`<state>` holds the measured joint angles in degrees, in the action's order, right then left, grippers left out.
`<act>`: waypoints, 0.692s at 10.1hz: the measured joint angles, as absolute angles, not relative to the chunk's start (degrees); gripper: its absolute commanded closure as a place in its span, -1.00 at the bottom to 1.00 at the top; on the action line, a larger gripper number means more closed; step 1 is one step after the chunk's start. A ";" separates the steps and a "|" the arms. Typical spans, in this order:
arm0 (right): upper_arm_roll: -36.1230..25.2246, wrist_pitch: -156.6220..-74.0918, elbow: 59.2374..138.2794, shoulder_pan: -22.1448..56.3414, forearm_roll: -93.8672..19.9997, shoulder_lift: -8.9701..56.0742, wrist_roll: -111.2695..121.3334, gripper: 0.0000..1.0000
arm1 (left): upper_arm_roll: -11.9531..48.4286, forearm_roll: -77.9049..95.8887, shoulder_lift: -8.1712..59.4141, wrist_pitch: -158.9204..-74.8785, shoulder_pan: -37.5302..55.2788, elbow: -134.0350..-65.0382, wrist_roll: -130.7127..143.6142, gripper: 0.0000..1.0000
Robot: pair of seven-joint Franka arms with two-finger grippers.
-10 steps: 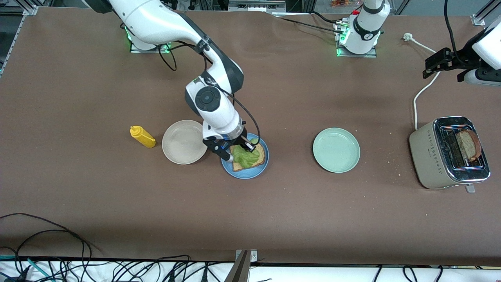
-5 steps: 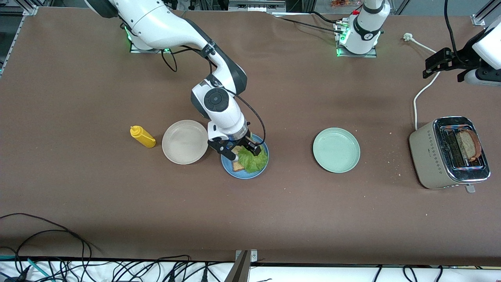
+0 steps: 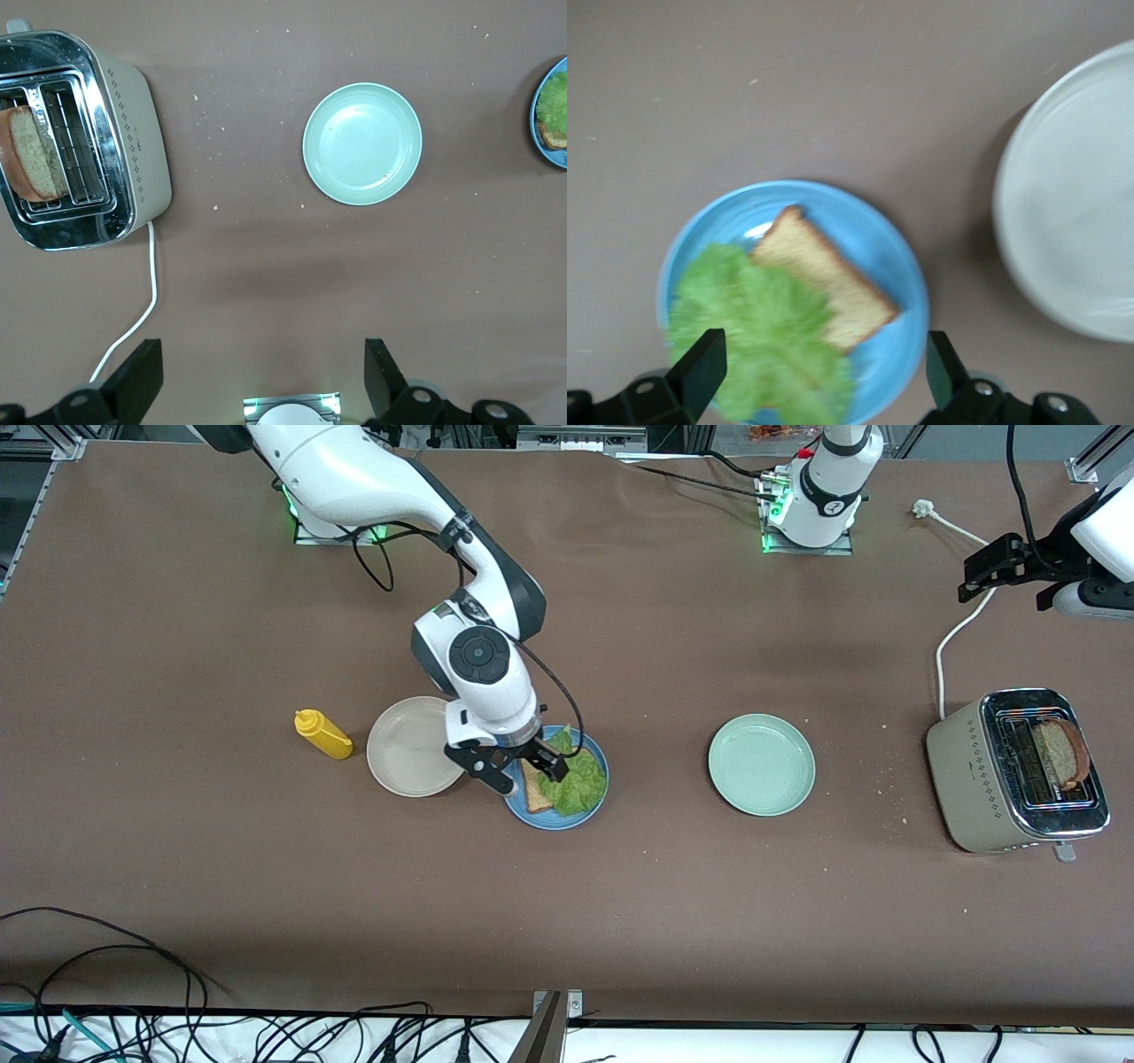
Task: Make sandwich in blue plate with both arms
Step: 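Release the lettuce and move the right gripper to the yellow bottle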
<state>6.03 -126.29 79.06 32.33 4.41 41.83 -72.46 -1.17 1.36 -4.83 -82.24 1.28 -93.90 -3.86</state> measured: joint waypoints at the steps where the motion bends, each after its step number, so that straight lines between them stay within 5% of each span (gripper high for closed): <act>1: 4.47 -120.90 78.95 32.33 4.51 40.21 -67.68 -1.00 | -1.20 1.36 -4.83 -82.24 1.28 -93.90 -3.85 -1.00; 7: -8.15 -91.44 79.39 31.58 4.27 29.71 -23.92 -1.00 | -1.36 1.36 -4.83 -82.20 1.27 -93.90 -3.83 -1.00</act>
<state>-8.15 -91.44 79.39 31.58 4.27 29.71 -23.92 -1.36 1.36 -4.83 -82.20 1.27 -93.90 -3.83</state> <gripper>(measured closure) 0.000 0.000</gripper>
